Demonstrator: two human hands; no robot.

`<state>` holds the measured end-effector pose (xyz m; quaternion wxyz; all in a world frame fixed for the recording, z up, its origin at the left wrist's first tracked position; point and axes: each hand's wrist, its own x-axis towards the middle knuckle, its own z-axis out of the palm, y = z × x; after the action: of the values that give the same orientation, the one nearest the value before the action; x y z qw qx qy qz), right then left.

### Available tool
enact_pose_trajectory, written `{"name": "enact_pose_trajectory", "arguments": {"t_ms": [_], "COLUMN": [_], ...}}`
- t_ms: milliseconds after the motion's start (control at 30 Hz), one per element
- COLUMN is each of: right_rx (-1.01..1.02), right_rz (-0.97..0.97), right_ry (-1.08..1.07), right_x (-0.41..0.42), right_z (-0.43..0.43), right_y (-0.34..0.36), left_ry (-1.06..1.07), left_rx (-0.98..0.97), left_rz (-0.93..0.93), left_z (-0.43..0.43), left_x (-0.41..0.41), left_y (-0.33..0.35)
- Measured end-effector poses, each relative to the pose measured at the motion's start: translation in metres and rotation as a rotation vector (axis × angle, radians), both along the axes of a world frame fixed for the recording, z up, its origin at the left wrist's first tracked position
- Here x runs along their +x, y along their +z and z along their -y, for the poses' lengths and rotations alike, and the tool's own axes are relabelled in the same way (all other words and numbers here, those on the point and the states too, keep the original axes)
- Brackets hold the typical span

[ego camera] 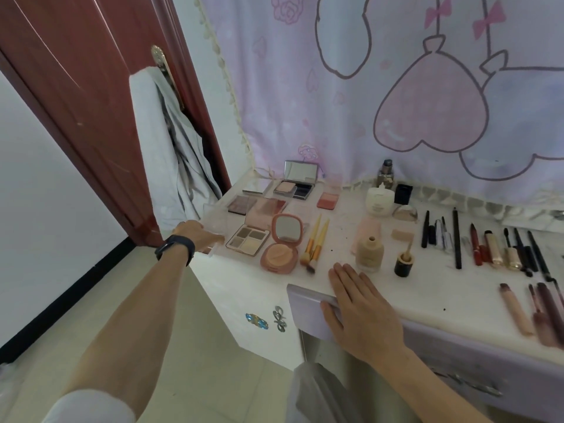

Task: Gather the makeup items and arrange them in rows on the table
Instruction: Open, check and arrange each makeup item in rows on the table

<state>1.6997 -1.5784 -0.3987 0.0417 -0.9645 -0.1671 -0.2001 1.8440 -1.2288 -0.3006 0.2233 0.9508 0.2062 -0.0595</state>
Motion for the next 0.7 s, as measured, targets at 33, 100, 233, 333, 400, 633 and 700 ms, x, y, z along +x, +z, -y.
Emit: {"name": "enact_pose_trajectory", "arguments": {"t_ms": [33,100,233,333,400,633,700], "right_rx": [0.0,0.005,0.023,0.033,0.044,0.056,0.058], "right_rz": [0.004,0.01,0.029,0.039,0.041,0.038,0.036], "right_ry": [-0.001,-0.005,-0.003,0.003,0.002,-0.003,-0.007], "right_x": [0.0,0.0,0.001,0.001,0.001,0.0,0.0], "right_z": [0.0,0.0,-0.001,-0.001,-0.001,-0.002,-0.002], "right_y": [0.0,-0.001,-0.002,-0.002,-0.002,-0.001,-0.001], "left_ry": [-0.001,-0.009,0.024,0.026,0.022,0.054,0.061], "left_rx": [0.0,0.009,-0.07,-0.101,-0.1,-0.107,-0.049], "left_rz": [-0.012,-0.033,-0.019,-0.01,-0.007,0.048,0.075], "left_z": [-0.001,-0.004,-0.005,-0.006,-0.006,-0.003,-0.001], "left_x": [0.002,0.006,0.008,0.009,0.01,0.013,0.014], "left_y": [0.0,-0.001,-0.003,-0.007,-0.009,-0.016,-0.019]}}
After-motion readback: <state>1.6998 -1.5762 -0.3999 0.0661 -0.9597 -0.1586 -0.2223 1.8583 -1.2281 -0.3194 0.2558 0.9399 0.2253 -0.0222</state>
